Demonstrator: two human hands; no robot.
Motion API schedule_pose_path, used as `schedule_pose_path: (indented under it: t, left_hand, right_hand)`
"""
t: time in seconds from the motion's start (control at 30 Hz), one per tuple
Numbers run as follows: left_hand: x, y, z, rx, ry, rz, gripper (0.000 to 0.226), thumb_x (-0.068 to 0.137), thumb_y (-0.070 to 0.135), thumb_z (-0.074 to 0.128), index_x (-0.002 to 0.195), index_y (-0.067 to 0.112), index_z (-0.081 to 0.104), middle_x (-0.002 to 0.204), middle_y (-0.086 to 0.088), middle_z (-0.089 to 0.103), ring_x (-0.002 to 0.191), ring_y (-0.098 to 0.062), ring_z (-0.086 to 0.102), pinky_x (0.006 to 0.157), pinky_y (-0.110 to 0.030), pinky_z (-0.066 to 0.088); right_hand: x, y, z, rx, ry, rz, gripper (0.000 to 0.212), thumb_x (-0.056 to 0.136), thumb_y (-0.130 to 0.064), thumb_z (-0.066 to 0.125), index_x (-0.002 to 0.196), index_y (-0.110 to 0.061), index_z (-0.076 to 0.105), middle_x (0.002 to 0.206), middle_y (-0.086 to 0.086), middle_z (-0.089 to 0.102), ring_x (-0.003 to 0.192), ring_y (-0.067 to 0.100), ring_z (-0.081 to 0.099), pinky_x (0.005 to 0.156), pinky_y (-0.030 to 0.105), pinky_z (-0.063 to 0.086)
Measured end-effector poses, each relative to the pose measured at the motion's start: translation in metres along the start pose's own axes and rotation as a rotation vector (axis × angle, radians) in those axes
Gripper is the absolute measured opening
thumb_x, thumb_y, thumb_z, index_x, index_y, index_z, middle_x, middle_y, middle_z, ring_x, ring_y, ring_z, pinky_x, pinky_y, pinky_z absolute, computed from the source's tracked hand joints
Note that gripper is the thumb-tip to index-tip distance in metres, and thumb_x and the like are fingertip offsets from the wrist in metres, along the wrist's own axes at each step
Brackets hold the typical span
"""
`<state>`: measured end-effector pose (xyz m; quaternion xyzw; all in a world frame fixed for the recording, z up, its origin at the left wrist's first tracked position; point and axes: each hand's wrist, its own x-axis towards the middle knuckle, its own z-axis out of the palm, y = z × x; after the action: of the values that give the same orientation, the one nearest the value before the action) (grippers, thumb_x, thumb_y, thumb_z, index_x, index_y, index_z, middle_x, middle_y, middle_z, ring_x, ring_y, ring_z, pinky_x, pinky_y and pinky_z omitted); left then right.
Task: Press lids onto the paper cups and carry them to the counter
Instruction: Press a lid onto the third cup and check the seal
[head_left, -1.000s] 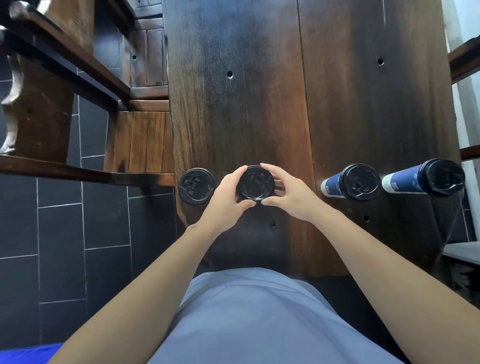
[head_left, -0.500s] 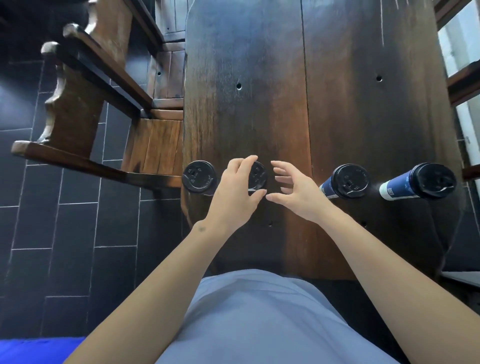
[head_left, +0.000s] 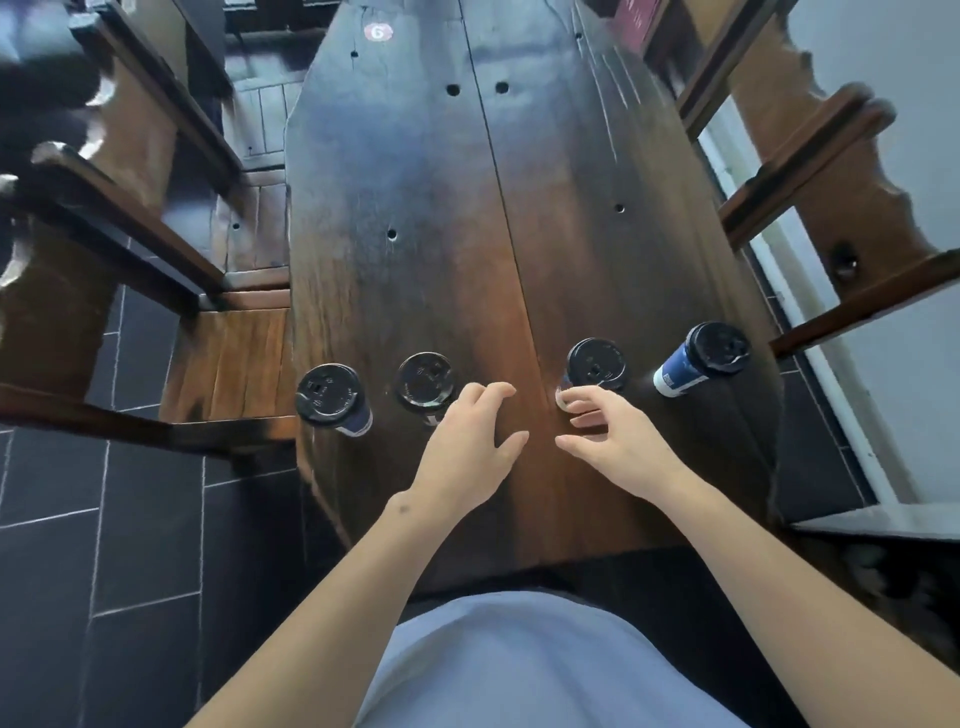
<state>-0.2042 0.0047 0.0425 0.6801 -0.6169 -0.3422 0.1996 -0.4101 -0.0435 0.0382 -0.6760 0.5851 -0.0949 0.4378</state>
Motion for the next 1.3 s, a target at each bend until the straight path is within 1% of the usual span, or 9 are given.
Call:
schedule_pose_path:
  t: [0.07, 0.17, 0.3, 0.47, 0.7, 0.87, 1.0, 1.13, 1.3]
  left_hand:
    - [-0.001, 0.001, 0.008, -0.009, -0.035, 0.011, 0.053, 0.098, 0.036, 0.07, 0.146, 0.027, 0.05, 0.139, 0.003, 0.054, 0.121, -0.017, 0.061, 0.102, -0.033, 0.053]
    - [0.001, 0.004, 0.018, -0.024, -0.099, 0.002, 0.054, 0.098, 0.037, 0.069, 0.148, 0.029, 0.049, 0.14, 0.004, 0.056, 0.121, -0.015, 0.061, 0.102, -0.032, 0.053]
    - [0.009, 0.008, 0.035, -0.073, -0.144, -0.06, 0.059, 0.098, 0.037, 0.069, 0.152, 0.031, 0.045, 0.136, 0.001, 0.06, 0.116, -0.016, 0.062, 0.102, -0.032, 0.052]
    - [0.03, 0.018, 0.059, -0.166, -0.124, -0.193, 0.062, 0.098, 0.036, 0.07, 0.154, 0.033, 0.042, 0.132, -0.001, 0.062, 0.109, -0.017, 0.065, 0.101, -0.038, 0.056]
    - [0.069, 0.058, 0.083, -0.228, 0.007, -0.3, 0.068, 0.099, 0.031, 0.07, 0.159, 0.032, 0.037, 0.128, 0.004, 0.057, 0.114, -0.019, 0.062, 0.105, -0.038, 0.054]
    - [0.081, 0.071, 0.094, -0.201, 0.064, -0.359, 0.073, 0.096, 0.028, 0.075, 0.158, 0.031, 0.037, 0.14, -0.004, 0.059, 0.118, -0.02, 0.062, 0.107, -0.042, 0.054]
    - [0.083, 0.074, 0.102, -0.221, 0.027, -0.373, 0.08, 0.09, 0.021, 0.081, 0.157, 0.031, 0.039, 0.143, 0.001, 0.059, 0.119, -0.017, 0.06, 0.103, -0.033, 0.049]
    - [0.097, 0.072, 0.108, -0.243, -0.029, -0.364, 0.088, 0.086, 0.014, 0.085, 0.158, 0.03, 0.037, 0.151, 0.003, 0.056, 0.137, -0.021, 0.055, 0.115, -0.038, 0.043]
    - [0.112, 0.061, 0.11, -0.245, -0.042, -0.342, 0.084, 0.085, 0.013, 0.085, 0.156, 0.026, 0.042, 0.149, 0.004, 0.059, 0.138, -0.02, 0.055, 0.115, -0.037, 0.045]
  right_hand:
    - [-0.012, 0.006, -0.005, 0.012, 0.037, 0.05, 0.051, 0.087, -0.027, 0.079, 0.133, -0.028, 0.058, 0.126, -0.005, 0.062, 0.108, 0.008, 0.064, 0.088, 0.015, 0.049]
    - [-0.023, 0.017, -0.014, 0.011, 0.077, 0.097, 0.055, 0.087, -0.026, 0.079, 0.136, -0.029, 0.054, 0.125, -0.006, 0.06, 0.108, 0.009, 0.064, 0.088, 0.017, 0.05]
    - [-0.022, 0.039, -0.028, -0.006, 0.107, 0.168, 0.062, 0.086, -0.028, 0.08, 0.14, -0.027, 0.05, 0.128, -0.005, 0.061, 0.108, 0.009, 0.063, 0.095, 0.028, 0.052]
    - [0.004, 0.058, -0.047, -0.01, 0.09, 0.14, 0.061, 0.087, -0.025, 0.079, 0.141, -0.024, 0.049, 0.135, 0.0, 0.059, 0.113, 0.012, 0.062, 0.095, 0.027, 0.049]
    - [0.056, 0.086, -0.079, -0.023, -0.02, 0.046, 0.061, 0.088, -0.029, 0.077, 0.141, -0.026, 0.048, 0.142, 0.002, 0.053, 0.113, 0.011, 0.059, 0.092, 0.026, 0.047]
    - [0.074, 0.097, -0.092, -0.031, -0.105, 0.004, 0.061, 0.089, -0.029, 0.076, 0.142, -0.027, 0.047, 0.142, 0.002, 0.053, 0.111, 0.008, 0.057, 0.093, 0.027, 0.048]
    - [0.084, 0.1, -0.09, -0.017, -0.158, -0.001, 0.071, 0.089, -0.029, 0.077, 0.149, -0.03, 0.04, 0.15, 0.002, 0.049, 0.124, 0.017, 0.059, 0.099, 0.031, 0.049]
    - [0.092, 0.1, -0.08, 0.028, -0.212, -0.025, 0.086, 0.087, -0.023, 0.08, 0.156, -0.033, 0.03, 0.158, -0.002, 0.041, 0.138, 0.021, 0.049, 0.104, 0.029, 0.042]
    - [0.099, 0.097, -0.068, 0.035, -0.2, -0.027, 0.083, 0.088, -0.018, 0.079, 0.154, -0.033, 0.033, 0.154, -0.007, 0.046, 0.14, 0.018, 0.046, 0.108, 0.028, 0.038]
